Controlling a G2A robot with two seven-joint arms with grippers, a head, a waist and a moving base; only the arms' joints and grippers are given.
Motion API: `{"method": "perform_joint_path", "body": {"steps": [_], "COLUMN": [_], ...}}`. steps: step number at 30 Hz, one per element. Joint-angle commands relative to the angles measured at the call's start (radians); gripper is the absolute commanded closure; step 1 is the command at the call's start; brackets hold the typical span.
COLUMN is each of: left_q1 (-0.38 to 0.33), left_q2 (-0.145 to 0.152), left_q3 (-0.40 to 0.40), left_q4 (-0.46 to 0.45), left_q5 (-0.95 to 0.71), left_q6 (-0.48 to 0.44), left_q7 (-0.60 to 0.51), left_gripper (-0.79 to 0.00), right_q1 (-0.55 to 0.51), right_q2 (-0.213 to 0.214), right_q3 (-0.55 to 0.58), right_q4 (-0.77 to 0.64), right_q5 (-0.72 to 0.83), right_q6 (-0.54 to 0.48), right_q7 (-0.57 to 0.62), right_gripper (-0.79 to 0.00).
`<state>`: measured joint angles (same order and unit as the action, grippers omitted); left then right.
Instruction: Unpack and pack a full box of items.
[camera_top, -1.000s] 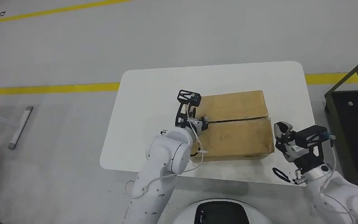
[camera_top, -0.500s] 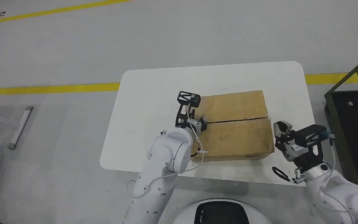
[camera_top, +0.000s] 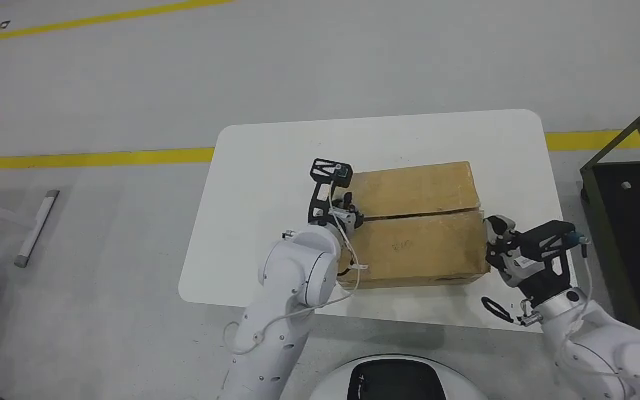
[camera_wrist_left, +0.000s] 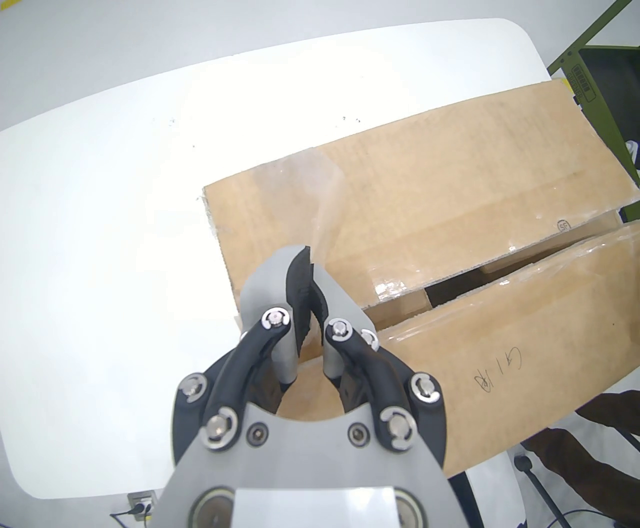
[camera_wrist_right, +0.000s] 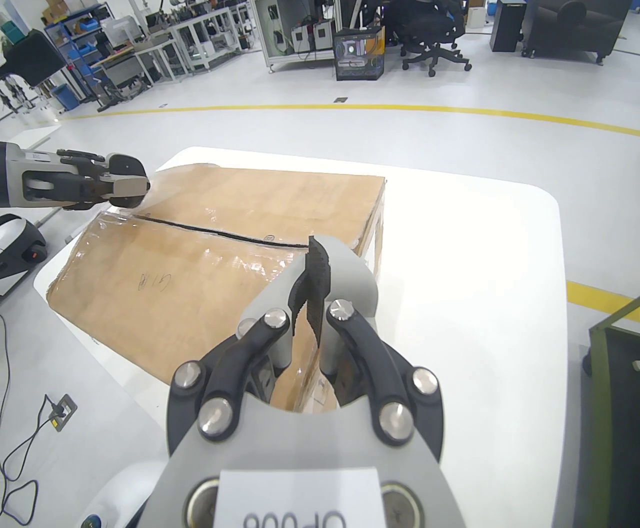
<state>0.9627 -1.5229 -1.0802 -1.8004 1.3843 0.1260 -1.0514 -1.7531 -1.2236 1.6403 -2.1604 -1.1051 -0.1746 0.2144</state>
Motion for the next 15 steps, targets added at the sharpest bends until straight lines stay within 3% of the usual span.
{"method": "perform_joint_path", "body": {"steps": [1, 10, 15], "left_q1": [0.001, 0.025, 0.049], "left_q2": [0.000, 0.004, 0.003], "left_q3": [-0.007, -0.065, -0.111], "left_q4": [-0.010, -0.053, -0.074], "left_q5": [0.000, 0.012, 0.007], "left_q6": [0.001, 0.043, 0.128], "left_q7": [0.004, 0.090, 0.119], "left_gripper": [0.000, 0.000, 0.000], "right_q1": [0.004, 0.027, 0.045], "right_q2": [0.000, -0.001, -0.002], "right_q3": [-0.006, -0.033, -0.054], "right_q4": [0.001, 0.014, 0.037], "right_q5": [-0.001, 0.007, 0.015], "right_q6": [0.001, 0.000, -0.006], "right_q7": [0.002, 0.001, 0.007], "right_gripper": [0.000, 0.000, 0.000]}}
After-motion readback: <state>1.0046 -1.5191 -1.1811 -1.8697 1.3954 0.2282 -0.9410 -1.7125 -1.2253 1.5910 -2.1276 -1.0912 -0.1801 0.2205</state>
